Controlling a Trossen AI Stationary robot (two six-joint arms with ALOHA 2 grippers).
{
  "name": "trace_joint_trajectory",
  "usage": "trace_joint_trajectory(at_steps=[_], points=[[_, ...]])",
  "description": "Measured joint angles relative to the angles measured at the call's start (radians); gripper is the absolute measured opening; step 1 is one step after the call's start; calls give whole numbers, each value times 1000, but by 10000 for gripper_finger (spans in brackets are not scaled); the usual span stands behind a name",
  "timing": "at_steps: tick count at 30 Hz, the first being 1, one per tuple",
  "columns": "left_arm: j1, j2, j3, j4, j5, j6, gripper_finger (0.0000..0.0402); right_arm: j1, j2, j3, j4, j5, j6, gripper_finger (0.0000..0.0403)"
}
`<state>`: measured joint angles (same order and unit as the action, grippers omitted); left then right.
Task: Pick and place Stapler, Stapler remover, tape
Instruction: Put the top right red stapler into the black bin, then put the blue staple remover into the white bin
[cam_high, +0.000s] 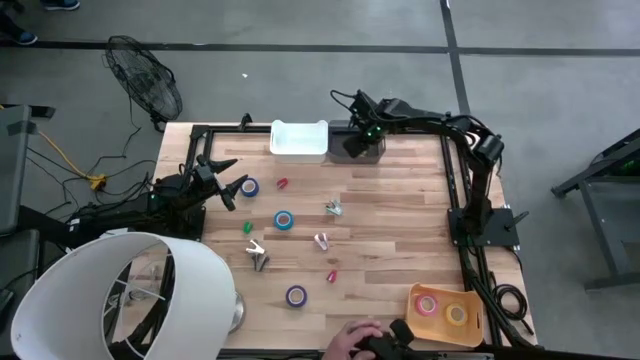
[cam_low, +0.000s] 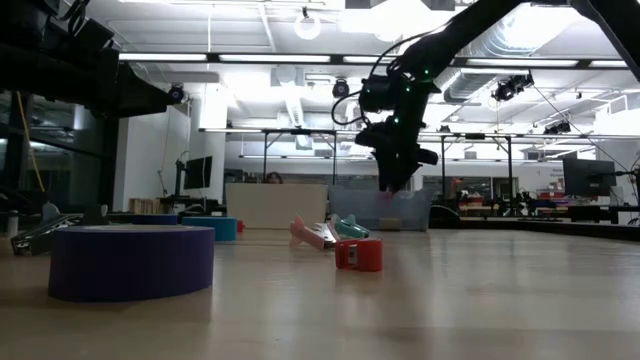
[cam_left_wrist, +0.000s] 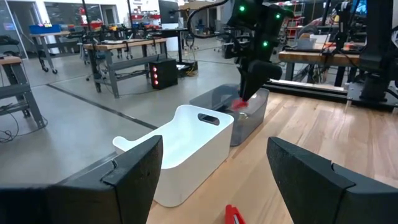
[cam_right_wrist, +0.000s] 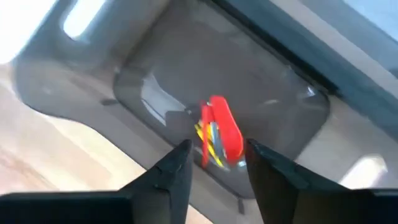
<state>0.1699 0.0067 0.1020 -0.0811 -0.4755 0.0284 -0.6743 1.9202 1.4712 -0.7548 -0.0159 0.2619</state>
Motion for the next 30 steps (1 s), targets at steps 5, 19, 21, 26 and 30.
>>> trace_joint_trajectory(at_steps=[5,19,21,26,30], points=[[0,0,0,0,0,0,285,13,0,0,38,-53,-4,175],[0,0,0,0,0,0,285,140,-25,1,35,-200,-215,200],[0,0,0,0,0,0,285,162,-26,1,39,-200,-205,200],[0,0,0,0,0,0,285,210,-26,1,25,-190,-192,201],[0,0,0,0,0,0,285,254,-26,1,-14,-130,-213,202]])
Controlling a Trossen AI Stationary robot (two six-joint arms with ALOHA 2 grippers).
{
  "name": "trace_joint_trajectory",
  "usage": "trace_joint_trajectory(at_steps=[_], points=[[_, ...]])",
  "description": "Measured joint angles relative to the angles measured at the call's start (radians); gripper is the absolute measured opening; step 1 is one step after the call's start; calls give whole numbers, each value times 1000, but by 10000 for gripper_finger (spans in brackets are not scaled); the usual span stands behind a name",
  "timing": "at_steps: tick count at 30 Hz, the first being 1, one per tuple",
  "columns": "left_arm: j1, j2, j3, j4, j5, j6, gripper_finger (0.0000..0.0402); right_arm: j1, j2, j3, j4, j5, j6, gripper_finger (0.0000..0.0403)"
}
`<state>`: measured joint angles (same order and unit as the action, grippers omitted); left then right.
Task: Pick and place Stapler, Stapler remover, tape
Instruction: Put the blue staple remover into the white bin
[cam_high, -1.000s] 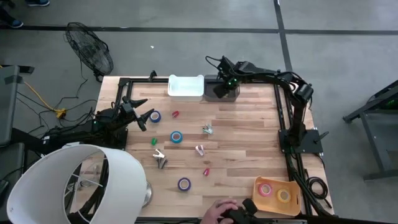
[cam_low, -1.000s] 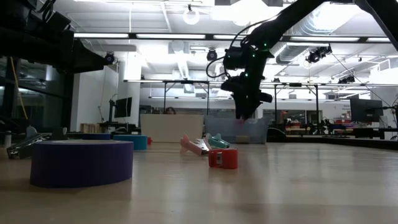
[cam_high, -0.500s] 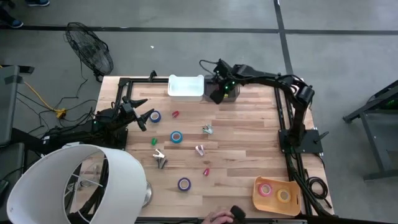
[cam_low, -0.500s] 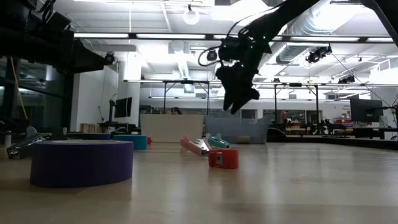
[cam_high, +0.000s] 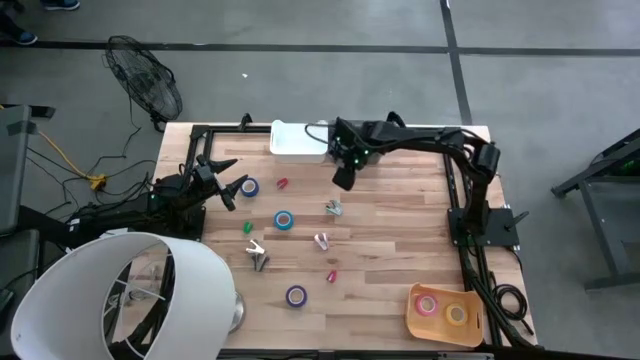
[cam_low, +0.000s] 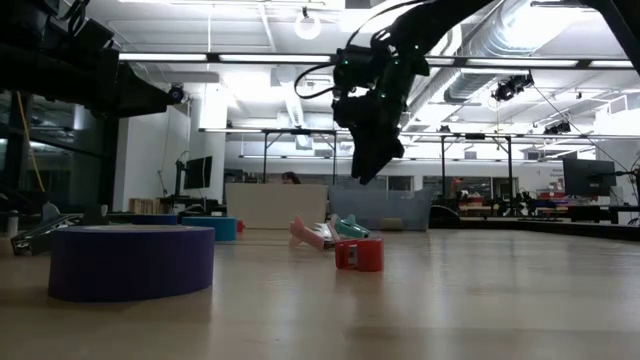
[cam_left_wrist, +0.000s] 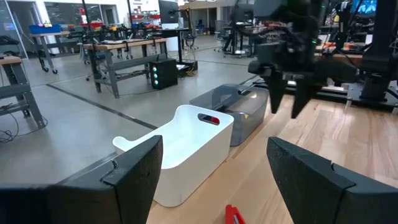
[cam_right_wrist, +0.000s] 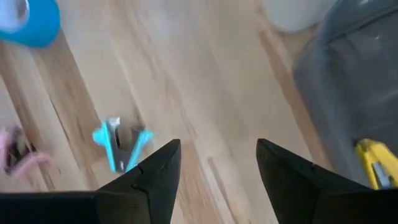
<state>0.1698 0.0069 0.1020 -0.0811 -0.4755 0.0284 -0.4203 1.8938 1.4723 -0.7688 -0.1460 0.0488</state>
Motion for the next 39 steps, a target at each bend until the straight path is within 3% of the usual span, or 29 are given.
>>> trace_joint_trajectory(at_steps=[7,18,25,30,39], points=[[0,0,0,0,0,0,285,63,-15,-43,-27,95,-27,202],[0,0,0,0,0,0,285,215,-140,-341,233,181,102,205],[0,0,0,0,0,0,285,280,-150,-456,423,218,233,249],[0,0,0,0,0,0,285,312,-149,-511,533,225,239,284],[0,0,0,0,0,0,285,350,-85,-523,631,331,185,289]])
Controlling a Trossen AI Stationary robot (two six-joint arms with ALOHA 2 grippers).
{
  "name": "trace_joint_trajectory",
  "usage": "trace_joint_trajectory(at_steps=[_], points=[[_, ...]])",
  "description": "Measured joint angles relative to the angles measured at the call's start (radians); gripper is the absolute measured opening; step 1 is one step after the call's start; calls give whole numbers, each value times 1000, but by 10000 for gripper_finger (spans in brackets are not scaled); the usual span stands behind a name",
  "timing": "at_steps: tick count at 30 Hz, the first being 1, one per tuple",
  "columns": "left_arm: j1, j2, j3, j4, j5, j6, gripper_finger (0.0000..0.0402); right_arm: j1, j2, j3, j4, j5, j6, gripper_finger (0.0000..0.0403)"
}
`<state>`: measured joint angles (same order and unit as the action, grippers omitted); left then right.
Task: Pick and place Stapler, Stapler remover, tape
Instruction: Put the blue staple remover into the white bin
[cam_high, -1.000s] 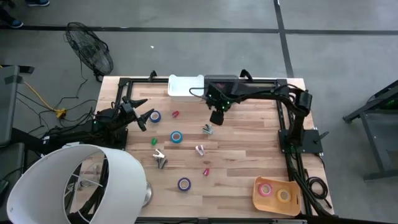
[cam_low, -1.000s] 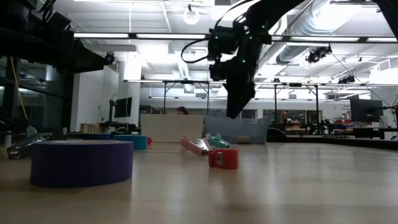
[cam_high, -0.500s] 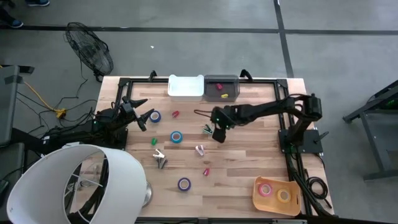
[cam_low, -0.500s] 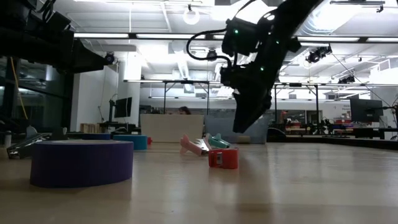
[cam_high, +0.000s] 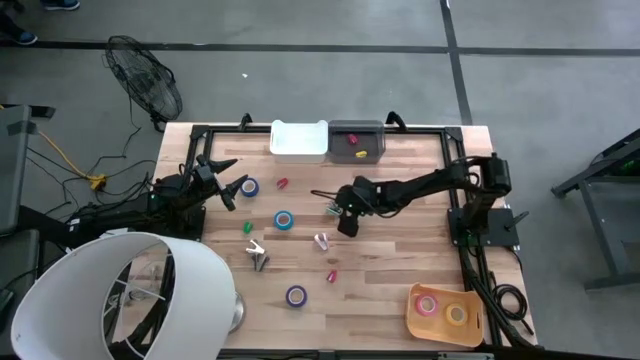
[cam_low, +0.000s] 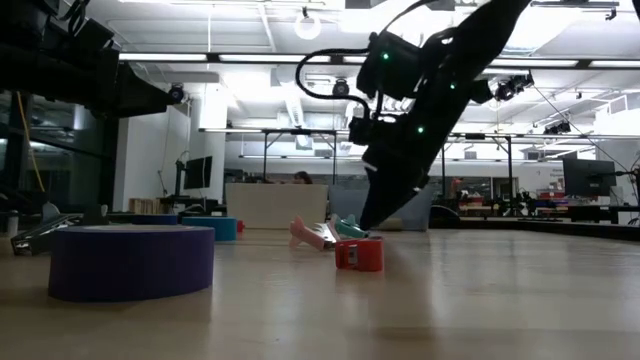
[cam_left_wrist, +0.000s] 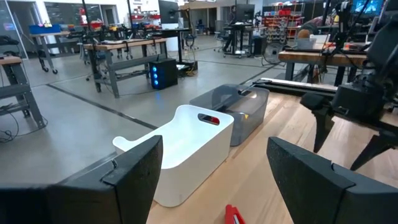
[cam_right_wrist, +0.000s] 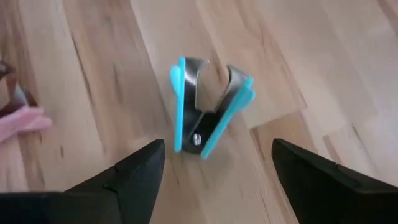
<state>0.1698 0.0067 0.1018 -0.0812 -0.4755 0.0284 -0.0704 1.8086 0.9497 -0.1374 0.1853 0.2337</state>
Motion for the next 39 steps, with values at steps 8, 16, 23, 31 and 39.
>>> trace_joint_trajectory(at_steps=[8,16,23,31,39], points=[[0,0,0,0,0,0,285,3,56,1,69,-2,33,288],[0,0,0,0,0,0,285,8,67,1,105,-11,80,243],[0,0,0,0,0,0,285,8,69,1,114,-11,72,185],[0,0,0,0,0,0,285,8,69,1,114,-12,59,117],[0,0,0,0,0,0,285,8,69,2,115,-6,-32,84]])
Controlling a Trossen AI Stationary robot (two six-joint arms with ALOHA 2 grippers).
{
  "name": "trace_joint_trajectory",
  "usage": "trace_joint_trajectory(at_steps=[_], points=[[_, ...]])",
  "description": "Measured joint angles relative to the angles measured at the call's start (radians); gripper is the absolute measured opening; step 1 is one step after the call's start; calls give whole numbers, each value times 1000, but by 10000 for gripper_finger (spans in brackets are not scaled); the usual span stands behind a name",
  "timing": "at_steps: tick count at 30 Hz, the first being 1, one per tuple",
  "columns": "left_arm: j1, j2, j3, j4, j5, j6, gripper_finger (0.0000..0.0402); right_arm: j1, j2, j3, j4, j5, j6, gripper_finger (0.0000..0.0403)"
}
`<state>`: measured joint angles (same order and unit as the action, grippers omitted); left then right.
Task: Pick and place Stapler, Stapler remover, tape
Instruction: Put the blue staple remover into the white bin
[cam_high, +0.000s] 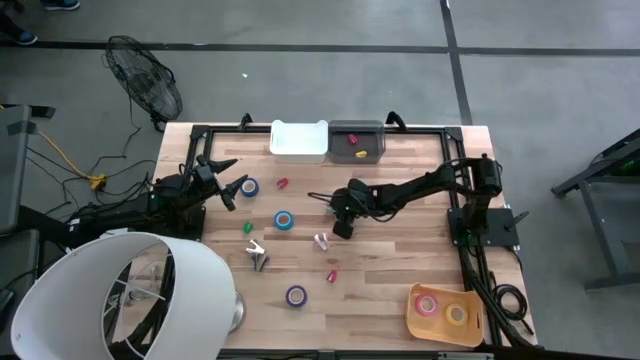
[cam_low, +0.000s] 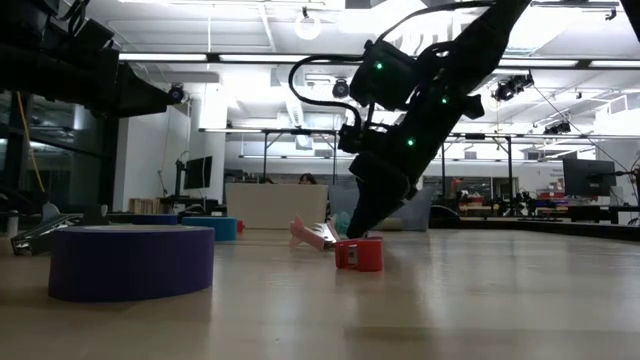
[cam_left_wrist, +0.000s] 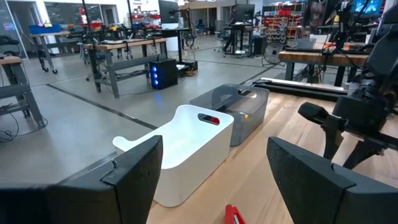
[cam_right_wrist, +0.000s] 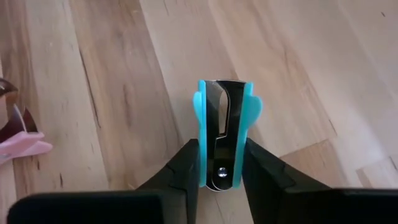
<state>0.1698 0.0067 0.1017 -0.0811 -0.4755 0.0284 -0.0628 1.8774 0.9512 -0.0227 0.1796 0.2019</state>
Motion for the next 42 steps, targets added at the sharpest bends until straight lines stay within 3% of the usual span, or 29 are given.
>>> trace_joint_trajectory(at_steps=[10,16,21,27,34,38,42], points=[[0,0,0,3,0,0,285,9,-2,1,-2,28,-32,84],[0,0,0,6,18,-9,285,40,-33,33,-33,96,-148,84],[0,5,0,11,-21,-137,285,56,-66,83,-79,164,-227,84],[0,50,0,18,58,-173,285,59,-73,171,-105,206,-309,84],[0,242,0,233,204,-153,285,59,-73,263,-129,235,-383,84],[-1,425,2,450,328,-85,285,59,-73,304,-140,234,-420,84],[0,625,48,481,354,-36,285,56,-73,344,-161,232,-431,84]])
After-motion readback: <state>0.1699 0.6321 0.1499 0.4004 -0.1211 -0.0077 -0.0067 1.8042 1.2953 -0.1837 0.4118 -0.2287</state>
